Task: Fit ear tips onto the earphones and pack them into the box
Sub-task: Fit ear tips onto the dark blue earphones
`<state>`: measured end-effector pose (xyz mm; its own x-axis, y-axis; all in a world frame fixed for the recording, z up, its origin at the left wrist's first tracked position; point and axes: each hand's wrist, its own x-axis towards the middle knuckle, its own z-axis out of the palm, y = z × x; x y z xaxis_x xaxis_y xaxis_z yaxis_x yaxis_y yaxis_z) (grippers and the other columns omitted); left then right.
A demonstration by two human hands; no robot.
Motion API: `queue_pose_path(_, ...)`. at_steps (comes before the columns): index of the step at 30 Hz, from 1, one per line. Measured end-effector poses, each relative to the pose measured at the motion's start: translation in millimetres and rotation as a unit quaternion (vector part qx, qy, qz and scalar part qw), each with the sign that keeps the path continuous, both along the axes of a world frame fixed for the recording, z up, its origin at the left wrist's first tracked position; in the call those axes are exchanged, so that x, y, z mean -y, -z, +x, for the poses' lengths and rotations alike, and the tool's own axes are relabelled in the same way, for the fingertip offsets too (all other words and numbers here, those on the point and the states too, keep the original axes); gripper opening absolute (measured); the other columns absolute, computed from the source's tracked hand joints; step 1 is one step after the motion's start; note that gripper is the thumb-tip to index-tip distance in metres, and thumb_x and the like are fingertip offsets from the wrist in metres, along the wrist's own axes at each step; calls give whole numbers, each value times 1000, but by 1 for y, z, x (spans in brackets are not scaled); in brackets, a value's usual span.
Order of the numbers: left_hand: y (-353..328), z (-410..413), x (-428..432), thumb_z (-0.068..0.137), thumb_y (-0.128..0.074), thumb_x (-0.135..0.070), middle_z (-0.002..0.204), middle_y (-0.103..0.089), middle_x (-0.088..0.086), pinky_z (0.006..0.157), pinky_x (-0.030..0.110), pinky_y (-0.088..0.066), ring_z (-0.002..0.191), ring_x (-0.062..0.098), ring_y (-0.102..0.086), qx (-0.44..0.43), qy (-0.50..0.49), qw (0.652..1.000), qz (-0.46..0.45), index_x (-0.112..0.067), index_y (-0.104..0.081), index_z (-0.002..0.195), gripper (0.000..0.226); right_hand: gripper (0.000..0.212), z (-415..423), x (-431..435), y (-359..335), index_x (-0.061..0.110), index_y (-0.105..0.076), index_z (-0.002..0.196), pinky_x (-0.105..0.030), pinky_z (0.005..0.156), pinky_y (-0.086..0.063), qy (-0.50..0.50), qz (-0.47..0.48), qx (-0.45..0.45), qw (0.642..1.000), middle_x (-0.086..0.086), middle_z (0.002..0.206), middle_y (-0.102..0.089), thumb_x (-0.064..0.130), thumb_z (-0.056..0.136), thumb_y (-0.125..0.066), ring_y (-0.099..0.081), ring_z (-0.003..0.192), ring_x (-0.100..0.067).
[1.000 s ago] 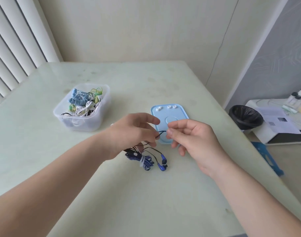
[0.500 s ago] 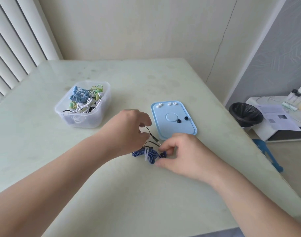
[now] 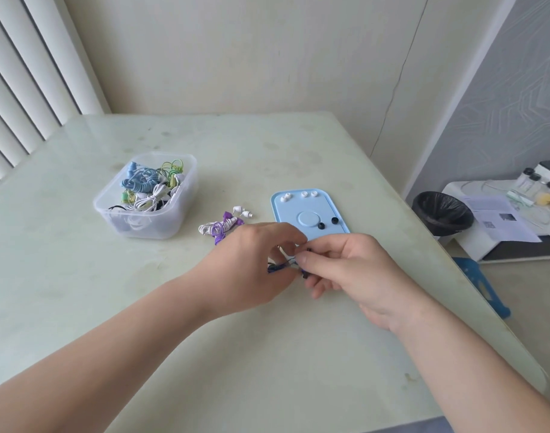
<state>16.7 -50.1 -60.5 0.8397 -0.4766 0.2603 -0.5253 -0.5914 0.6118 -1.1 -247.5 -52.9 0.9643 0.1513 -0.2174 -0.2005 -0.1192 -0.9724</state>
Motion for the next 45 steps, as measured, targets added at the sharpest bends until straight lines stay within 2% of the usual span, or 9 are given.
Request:
queue_pose_path(6,2,3,6,89,-77,-7,85,-74,-10,63,16,-55,77,9,-73,-25,-16,998,-61,-20,-76,107,22,28,6,8,1,3,-72,112,-34,63,-56,43,86,-23,995,-16,84,-71,7,86,-79,-65,69,-27)
queue_pose_path(11,6,5,7,88,-74,-1,95,-72,-14,65,22,-58,77,10,-72,-16,-31,995,-88,-22,-77,113,32,25,8,9,4,1,-70,113,-35,69,-59,39,115,-23,992,-21,91,-74,-1,89,-73,-70,75,-28)
queue_pose_path(16,6,1,14,83,-66,6,92,-68,-23,63,28,-58,72,10,-72,24,-24,994,-102,-28,-76,118,50,23,11,8,5,-6,-71,110,-30,63,-59,57,157,-42,985,-20,88,-75,4,89,-73,-68,68,-23)
queue_pose_path(20,2,3,20,88,-66,5,94,-77,-15,71,34,-64,75,6,-77,-83,-67,980,-165,-36,-78,108,47,23,12,9,6,-7,-70,109,-30,61,-57,60,158,-32,985,-20,86,-73,9,92,-70,-67,66,-22)
queue_pose_path(23,0,6,21,94,-69,-2,93,-79,-5,78,38,-65,80,15,-79,-156,-73,958,-228,-24,-80,106,27,22,15,8,6,-8,-69,104,-29,59,-57,77,175,-36,981,-18,85,-72,10,90,-72,-67,67,-23)
queue_pose_path(28,1,11,22,92,-73,-1,86,-74,13,81,43,-64,75,29,-79,-234,-114,910,-322,-23,-76,112,30,12,17,10,8,-1,-71,96,-31,59,-57,95,164,-19,982,-16,79,-70,4,86,-76,-67,66,-25)
queue_pose_path(34,9,12,20,100,-64,-12,99,-79,7,98,43,-59,93,24,-78,-307,-96,882,-345,-18,-71,126,27,7,18,10,12,-1,-77,93,-32,61,-59,105,117,-1,988,-17,80,-72,3,88,-75,-68,67,-26)
queue_pose_path(39,8,11,21,98,-68,-12,98,-80,6,92,38,-61,88,23,-79,-270,-123,877,-379,-19,-75,115,19,12,18,9,11,-3,-75,101,-32,63,-59,89,110,3,990,-21,85,-74,-3,90,-71,-71,69,-27)
queue_pose_path(45,10,8,24,97,-70,-11,92,-81,0,84,28,-62,86,16,-78,-252,-132,874,-393,-18,-76,105,12,10,15,8,6,-2,-76,95,-33,65,-60,80,110,7,991,-23,86,-76,0,85,-76,-71,71,-29)
